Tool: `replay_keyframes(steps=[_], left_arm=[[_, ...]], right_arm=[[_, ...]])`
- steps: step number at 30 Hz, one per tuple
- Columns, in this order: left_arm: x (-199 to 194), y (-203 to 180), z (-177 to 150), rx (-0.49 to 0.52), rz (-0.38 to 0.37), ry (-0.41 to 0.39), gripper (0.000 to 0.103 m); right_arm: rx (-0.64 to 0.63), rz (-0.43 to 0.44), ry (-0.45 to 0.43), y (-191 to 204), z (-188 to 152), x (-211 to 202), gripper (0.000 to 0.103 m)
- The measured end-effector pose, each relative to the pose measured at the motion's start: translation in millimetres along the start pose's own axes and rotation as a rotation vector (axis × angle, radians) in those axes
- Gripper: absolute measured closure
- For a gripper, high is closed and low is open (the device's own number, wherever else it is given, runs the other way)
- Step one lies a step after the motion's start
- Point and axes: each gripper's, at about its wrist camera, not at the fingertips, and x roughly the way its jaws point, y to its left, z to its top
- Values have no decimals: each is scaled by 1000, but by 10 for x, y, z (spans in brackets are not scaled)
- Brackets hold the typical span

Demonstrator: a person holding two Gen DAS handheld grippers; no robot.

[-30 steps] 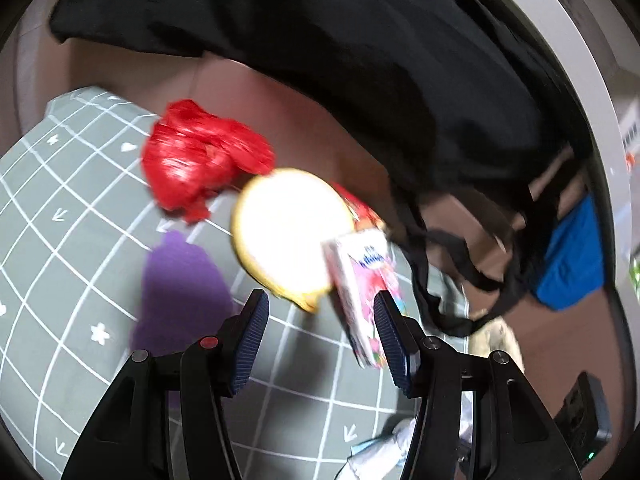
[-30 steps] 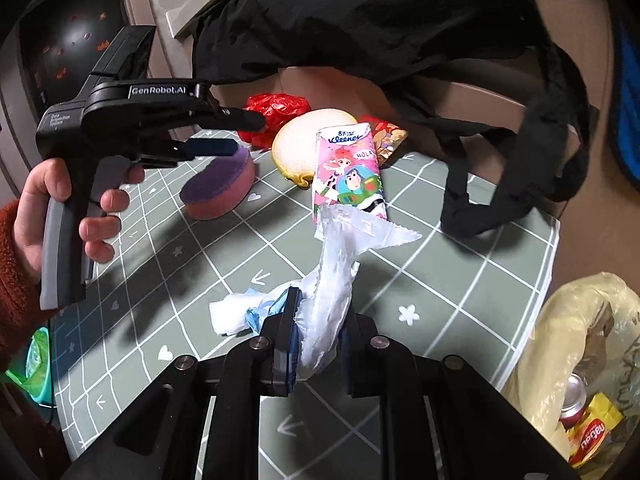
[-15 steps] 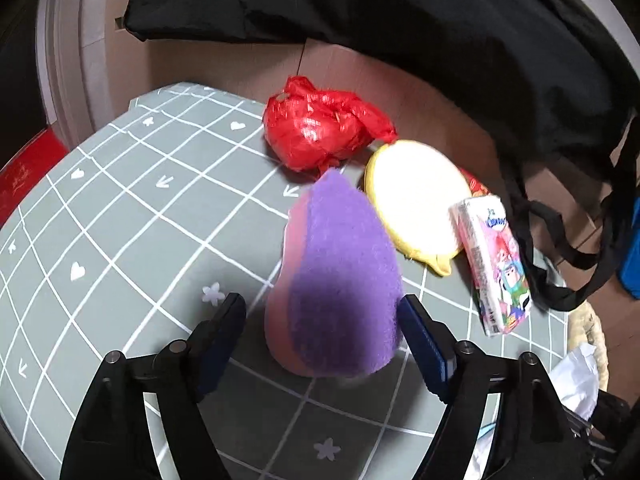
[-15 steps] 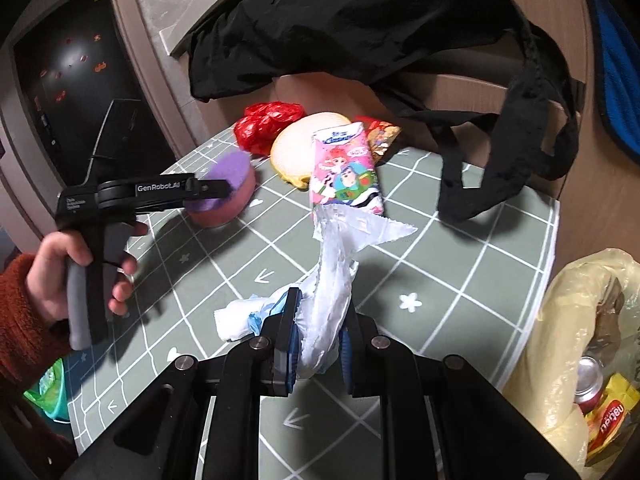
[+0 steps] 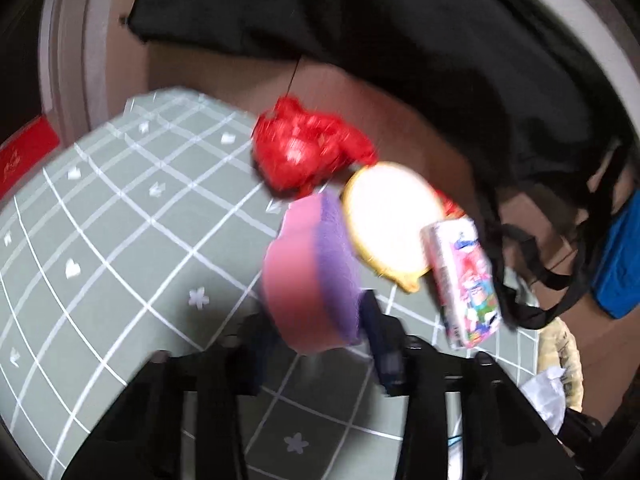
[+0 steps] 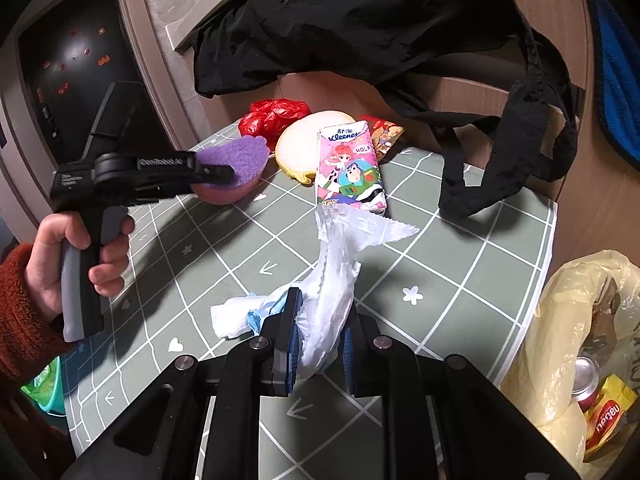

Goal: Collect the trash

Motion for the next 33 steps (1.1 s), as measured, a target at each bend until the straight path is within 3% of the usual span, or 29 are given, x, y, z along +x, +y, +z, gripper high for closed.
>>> replay_keyframes(steps=[11, 18, 21, 23, 25, 29, 33], left_arm=[[-651, -430, 46, 143, 42, -190, 70], [-1132, -706, -5, 213, 22, -311, 70], [-1245, -686, -20, 198, 0, -300, 70], [-1275, -638, -49, 191, -2, -291, 70], [-1287, -570, -90, 184, -4, -276, 70], [-1254, -449, -139, 161, -11, -245, 70], [-1266, -321, -155, 140, -7, -238, 70]], right_arm=[[-29, -28, -75, 124, 120, -292, 86], [-64, -50, -160, 225, 290, -644, 89], [-64, 10, -143, 219, 298, -690, 89], [-68, 58, -133, 226, 261, -702, 83], [-114, 71, -119, 302, 195, -684, 55], [-251, 39, -63, 501, 90, -499, 55], [-363, -73, 6, 552, 39, -141, 55]])
